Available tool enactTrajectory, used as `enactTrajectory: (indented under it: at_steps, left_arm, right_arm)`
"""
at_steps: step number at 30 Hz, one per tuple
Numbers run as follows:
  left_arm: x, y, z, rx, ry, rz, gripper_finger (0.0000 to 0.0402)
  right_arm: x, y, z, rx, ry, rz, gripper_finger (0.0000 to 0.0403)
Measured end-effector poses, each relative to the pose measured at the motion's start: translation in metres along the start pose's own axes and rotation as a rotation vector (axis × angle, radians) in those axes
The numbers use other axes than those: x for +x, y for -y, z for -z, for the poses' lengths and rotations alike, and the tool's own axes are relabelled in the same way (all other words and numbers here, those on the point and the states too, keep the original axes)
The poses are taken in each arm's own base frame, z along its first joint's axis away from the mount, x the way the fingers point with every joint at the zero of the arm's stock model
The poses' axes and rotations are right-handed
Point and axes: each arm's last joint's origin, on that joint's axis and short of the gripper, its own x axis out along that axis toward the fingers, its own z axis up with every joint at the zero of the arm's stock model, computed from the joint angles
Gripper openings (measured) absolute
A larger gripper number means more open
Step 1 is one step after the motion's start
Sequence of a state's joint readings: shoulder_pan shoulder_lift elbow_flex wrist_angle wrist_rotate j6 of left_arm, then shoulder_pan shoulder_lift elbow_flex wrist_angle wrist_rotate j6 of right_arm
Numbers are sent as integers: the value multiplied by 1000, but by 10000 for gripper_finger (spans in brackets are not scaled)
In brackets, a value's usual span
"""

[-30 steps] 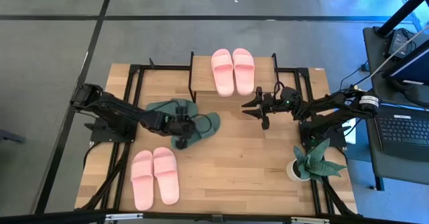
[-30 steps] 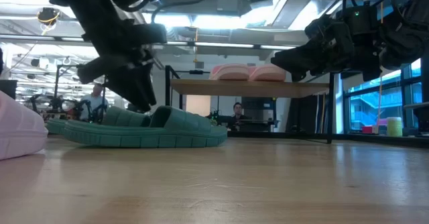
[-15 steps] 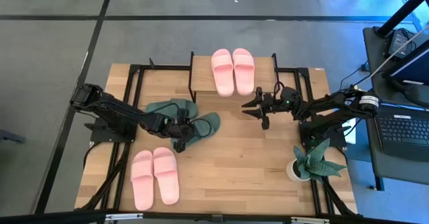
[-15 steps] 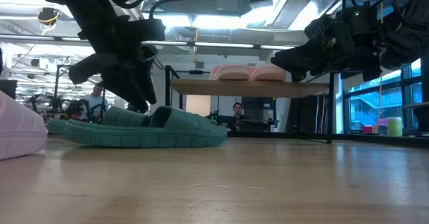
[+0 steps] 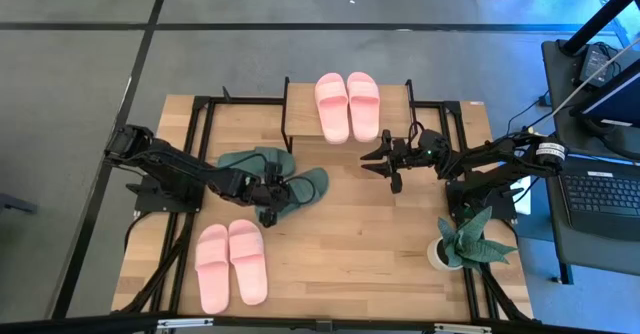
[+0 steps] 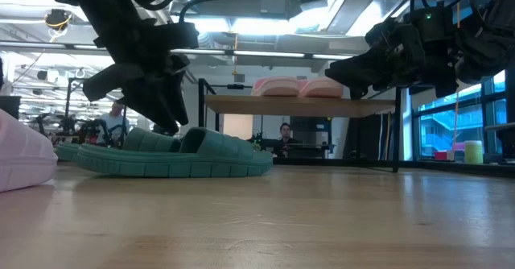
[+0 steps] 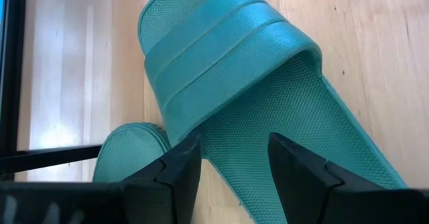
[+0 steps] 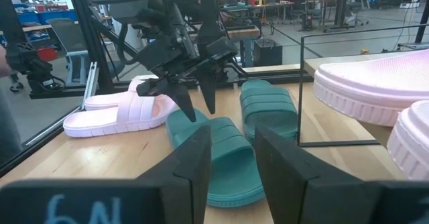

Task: Pick and place slides into the shelf
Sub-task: Put the green slipper under the shelf

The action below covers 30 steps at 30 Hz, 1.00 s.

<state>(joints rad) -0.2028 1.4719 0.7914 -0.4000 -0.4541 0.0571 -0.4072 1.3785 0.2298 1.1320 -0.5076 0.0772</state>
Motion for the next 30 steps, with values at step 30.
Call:
enactTrajectory:
  at_steps: [30]
  left_arm:
    - [-68,20,8,-20,254,82,164]
  right_arm:
    - [77,-36,-52,-125,-238,-125,116]
